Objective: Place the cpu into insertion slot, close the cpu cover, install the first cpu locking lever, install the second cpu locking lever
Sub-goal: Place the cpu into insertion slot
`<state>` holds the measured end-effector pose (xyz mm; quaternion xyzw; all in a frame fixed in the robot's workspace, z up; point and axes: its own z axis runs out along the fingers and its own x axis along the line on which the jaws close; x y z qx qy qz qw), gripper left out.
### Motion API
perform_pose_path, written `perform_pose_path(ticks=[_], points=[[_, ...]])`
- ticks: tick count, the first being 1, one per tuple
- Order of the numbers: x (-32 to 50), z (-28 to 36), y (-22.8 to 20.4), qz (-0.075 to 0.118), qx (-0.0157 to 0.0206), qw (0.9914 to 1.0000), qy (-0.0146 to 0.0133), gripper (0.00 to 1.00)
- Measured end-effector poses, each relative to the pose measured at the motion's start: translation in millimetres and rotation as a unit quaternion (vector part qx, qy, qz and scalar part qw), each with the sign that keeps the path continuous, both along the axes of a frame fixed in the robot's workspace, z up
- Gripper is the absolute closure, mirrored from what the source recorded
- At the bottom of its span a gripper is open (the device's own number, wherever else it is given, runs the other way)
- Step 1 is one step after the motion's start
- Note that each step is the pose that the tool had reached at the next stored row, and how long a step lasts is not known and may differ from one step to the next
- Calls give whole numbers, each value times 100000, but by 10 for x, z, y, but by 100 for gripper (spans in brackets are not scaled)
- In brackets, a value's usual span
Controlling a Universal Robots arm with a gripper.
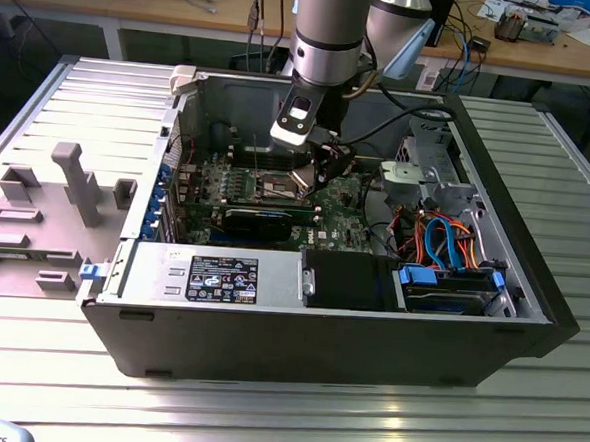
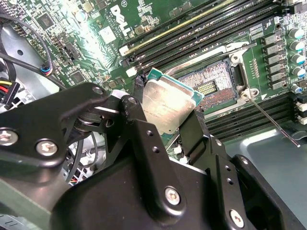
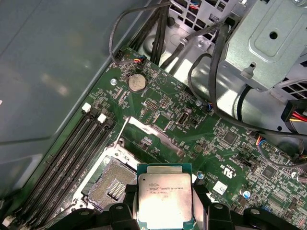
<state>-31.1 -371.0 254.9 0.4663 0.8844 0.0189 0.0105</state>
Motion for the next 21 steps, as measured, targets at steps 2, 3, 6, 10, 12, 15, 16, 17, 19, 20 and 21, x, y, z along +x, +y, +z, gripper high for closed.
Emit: perform_pose_path(ticks=[2, 3, 6, 10, 12, 15, 16, 17, 19, 20, 21], points=[[0, 0, 0, -76, -18, 100000, -1, 46], [0, 0, 0, -90, -19, 100000, -1, 46], [0, 0, 0, -95, -21, 100000, -2, 46], [0, 0, 0, -97, -24, 100000, -2, 46], [1, 9, 0, -110, -43, 100000, -5, 46], [0, 61, 0, -127, -54, 100000, -4, 46], [0, 71, 0, -125, -53, 100000, -3, 46], [0, 77, 0, -128, -55, 100000, -3, 46], [0, 79, 1, -128, -45, 100000, -10, 46], [0, 81, 2, -132, -56, 100000, -4, 46], [0, 81, 3, -145, -96, 100000, 15, 46]])
